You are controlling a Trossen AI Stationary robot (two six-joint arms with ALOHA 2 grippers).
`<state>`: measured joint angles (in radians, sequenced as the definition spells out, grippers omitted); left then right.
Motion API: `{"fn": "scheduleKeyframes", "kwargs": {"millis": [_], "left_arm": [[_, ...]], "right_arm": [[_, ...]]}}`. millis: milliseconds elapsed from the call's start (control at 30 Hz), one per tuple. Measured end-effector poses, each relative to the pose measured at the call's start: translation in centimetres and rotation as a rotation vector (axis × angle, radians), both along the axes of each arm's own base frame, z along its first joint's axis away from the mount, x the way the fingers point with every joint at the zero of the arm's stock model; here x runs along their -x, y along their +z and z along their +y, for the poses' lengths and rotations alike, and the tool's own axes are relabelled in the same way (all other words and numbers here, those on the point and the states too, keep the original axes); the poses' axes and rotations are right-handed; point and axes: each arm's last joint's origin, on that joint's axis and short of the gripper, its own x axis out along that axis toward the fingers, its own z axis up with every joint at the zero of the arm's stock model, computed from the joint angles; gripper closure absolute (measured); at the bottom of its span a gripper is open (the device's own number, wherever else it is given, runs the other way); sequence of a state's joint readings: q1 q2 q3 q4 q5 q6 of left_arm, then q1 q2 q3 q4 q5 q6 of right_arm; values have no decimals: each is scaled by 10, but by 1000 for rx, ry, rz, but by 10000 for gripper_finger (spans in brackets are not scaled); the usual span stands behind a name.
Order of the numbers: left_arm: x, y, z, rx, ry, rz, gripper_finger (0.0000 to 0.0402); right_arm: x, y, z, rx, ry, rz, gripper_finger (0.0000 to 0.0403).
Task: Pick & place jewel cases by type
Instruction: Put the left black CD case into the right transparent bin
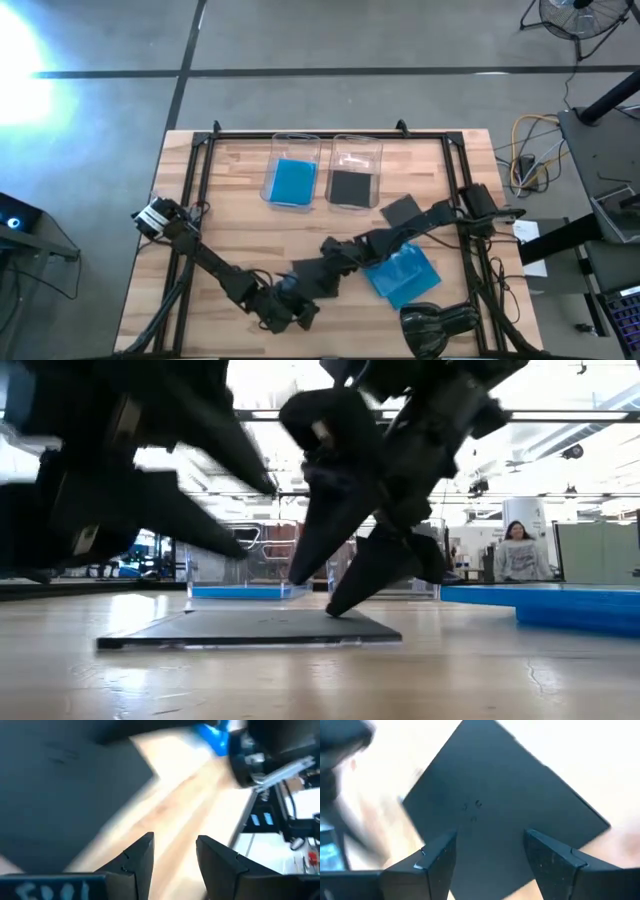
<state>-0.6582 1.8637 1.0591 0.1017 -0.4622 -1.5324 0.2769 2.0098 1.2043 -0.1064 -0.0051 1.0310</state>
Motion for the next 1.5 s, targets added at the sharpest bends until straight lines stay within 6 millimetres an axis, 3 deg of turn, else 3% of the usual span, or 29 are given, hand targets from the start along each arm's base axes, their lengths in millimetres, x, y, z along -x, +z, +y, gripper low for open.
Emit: {"fn": "scheduleKeyframes", "kwargs": {"millis": [167, 267, 367, 533, 700, 800, 900, 1200, 1500], "left_arm": [[-3, 18, 0, -123, -38, -19, 273], [6, 31, 10, -249, 47, 44, 273], [18, 37, 27, -367, 144, 127, 273], [13, 25, 63, -456, 168, 213, 273], [-1, 7, 110, -417, 163, 305, 273], [-6, 5, 124, -445, 78, 337, 273], [-7, 2, 127, -462, 2, 351, 273], [10, -21, 124, -386, -4, 388, 273], [20, -28, 103, -266, 24, 313, 273]], "right_arm": [[-2, 18, -8, -4, 58, -40, 179], [9, 41, 1, 45, 115, -67, 179], [23, 51, 12, 136, 177, -41, 179], [31, 46, 35, 99, 272, -17, 179], [27, 29, 41, -112, 104, 81, 179], [22, 28, 46, -214, 61, 62, 179], [18, 23, 53, -265, 60, 48, 179], [15, 1, 52, -230, 1, 88, 179], [9, 0, 30, -156, -108, 77, 179]]}}
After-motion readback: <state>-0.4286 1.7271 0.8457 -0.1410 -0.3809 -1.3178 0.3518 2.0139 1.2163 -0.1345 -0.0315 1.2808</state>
